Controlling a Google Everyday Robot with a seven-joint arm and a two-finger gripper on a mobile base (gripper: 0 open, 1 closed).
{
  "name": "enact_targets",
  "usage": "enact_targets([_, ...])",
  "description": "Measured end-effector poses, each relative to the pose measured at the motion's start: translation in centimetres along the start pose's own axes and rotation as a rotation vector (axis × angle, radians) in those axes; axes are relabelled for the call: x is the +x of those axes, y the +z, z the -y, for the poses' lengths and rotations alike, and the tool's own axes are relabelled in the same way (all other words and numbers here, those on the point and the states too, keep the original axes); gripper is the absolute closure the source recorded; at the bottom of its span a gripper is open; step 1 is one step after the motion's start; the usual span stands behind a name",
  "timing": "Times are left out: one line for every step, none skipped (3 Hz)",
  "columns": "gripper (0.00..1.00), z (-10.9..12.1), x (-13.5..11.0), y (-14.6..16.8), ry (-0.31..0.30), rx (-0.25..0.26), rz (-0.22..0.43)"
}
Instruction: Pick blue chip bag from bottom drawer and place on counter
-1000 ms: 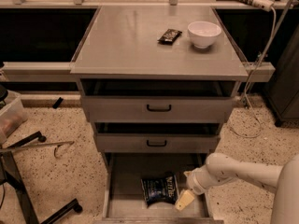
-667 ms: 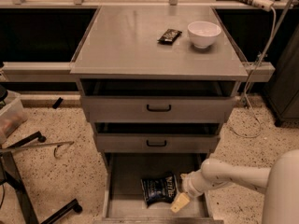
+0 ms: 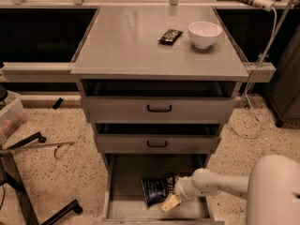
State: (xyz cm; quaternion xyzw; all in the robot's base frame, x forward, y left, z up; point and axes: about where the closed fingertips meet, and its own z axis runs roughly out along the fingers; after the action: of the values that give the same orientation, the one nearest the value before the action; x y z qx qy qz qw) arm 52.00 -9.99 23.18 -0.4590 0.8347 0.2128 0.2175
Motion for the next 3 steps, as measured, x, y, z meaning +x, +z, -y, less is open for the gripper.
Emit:
enact_targets([0.0,0.1,0.2,0.3,0.005,0.002,0.002])
enact_targets([0.0,0.3,0.6,0.9,0.004,0.03,-0.006])
enact_targets([0.0,2.0,0.3,2.7,-0.004,0.088,-0.022])
